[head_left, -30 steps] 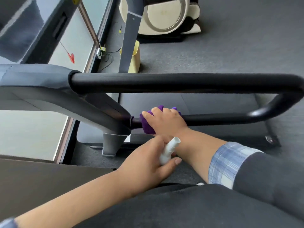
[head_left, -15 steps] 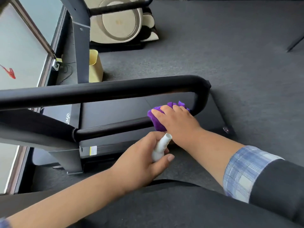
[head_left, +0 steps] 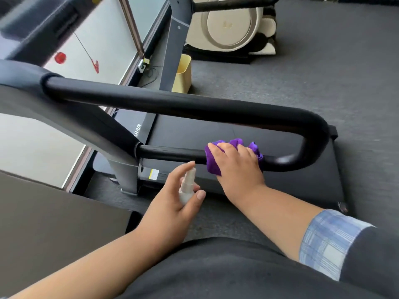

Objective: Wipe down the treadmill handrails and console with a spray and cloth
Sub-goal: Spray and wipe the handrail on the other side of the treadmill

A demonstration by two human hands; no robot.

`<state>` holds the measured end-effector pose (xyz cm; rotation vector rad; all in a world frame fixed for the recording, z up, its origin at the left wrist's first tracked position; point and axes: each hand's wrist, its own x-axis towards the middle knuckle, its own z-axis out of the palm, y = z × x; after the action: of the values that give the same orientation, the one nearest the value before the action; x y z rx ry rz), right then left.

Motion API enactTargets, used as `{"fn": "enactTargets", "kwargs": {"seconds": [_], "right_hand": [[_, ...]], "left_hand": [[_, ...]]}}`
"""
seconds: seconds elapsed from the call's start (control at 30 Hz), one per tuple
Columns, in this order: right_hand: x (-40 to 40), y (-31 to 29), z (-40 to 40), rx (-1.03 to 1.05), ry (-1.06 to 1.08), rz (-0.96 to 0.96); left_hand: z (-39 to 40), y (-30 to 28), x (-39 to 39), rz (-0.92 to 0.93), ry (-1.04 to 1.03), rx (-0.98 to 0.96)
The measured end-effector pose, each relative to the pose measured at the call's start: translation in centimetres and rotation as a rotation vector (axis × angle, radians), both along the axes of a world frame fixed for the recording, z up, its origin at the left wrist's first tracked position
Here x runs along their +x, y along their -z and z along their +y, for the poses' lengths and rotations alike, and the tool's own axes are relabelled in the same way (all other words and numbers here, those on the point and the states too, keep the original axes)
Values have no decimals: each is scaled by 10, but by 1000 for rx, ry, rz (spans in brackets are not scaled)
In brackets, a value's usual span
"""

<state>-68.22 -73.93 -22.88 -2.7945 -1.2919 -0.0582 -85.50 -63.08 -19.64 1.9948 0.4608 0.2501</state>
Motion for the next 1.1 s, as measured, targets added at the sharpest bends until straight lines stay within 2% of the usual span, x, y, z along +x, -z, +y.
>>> {"fn": "enactTargets", "kwargs": {"seconds": [0.4,0.67,0.77,0.9,1.1], "right_hand": [[-37,17,101,-31,-34,-24],[-73,32,186,48,-72,4],[-79,30,190,180,-74,79],[-77,19,169,413,-28,302],[-89,-5,111,715,239,543]], "left_hand": [[54,4,-52,5,-101,35],[122,15,-87,32,-98,82],[143,18,-86,42,-112,43],[162,22,-66,71,-137,88],[166,32,-34,190,-74,230]]}}
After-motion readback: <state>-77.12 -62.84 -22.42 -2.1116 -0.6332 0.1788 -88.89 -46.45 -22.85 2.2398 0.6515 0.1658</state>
